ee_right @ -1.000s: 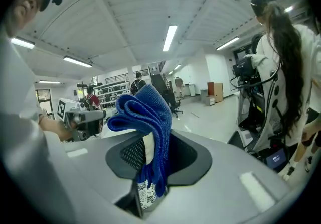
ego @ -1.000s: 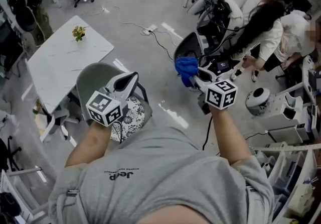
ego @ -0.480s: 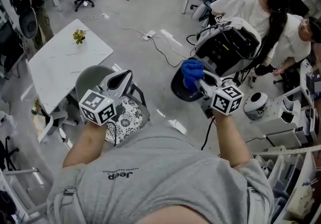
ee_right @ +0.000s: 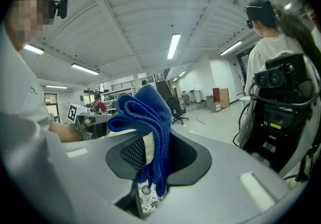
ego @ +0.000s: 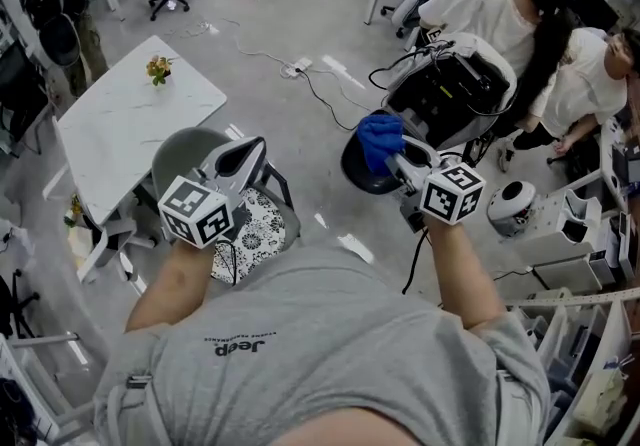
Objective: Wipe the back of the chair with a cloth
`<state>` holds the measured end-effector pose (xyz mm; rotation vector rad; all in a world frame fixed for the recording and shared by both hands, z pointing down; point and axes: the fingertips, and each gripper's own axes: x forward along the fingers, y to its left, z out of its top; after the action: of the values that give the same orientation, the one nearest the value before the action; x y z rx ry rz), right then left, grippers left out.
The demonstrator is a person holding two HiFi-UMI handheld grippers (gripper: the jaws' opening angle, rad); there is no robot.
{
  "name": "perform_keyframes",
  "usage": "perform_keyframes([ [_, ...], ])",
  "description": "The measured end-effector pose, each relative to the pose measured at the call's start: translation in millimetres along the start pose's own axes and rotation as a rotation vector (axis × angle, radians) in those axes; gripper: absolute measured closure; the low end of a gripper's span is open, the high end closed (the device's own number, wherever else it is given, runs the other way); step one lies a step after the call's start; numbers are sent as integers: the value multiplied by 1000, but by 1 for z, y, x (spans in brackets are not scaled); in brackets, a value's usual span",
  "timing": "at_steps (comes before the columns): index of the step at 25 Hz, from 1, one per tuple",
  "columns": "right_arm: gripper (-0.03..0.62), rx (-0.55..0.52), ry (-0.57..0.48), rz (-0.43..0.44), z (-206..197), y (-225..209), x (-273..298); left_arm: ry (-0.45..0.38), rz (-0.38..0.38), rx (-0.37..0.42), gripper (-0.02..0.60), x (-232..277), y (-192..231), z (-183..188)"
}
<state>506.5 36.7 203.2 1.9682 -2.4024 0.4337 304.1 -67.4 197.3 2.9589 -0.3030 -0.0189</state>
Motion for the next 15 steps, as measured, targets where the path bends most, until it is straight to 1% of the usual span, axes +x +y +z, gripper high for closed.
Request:
perform_keyframes([
  [15, 499, -14, -15, 13, 5, 11, -4, -9, 13, -5, 568, -11, 0, 1],
])
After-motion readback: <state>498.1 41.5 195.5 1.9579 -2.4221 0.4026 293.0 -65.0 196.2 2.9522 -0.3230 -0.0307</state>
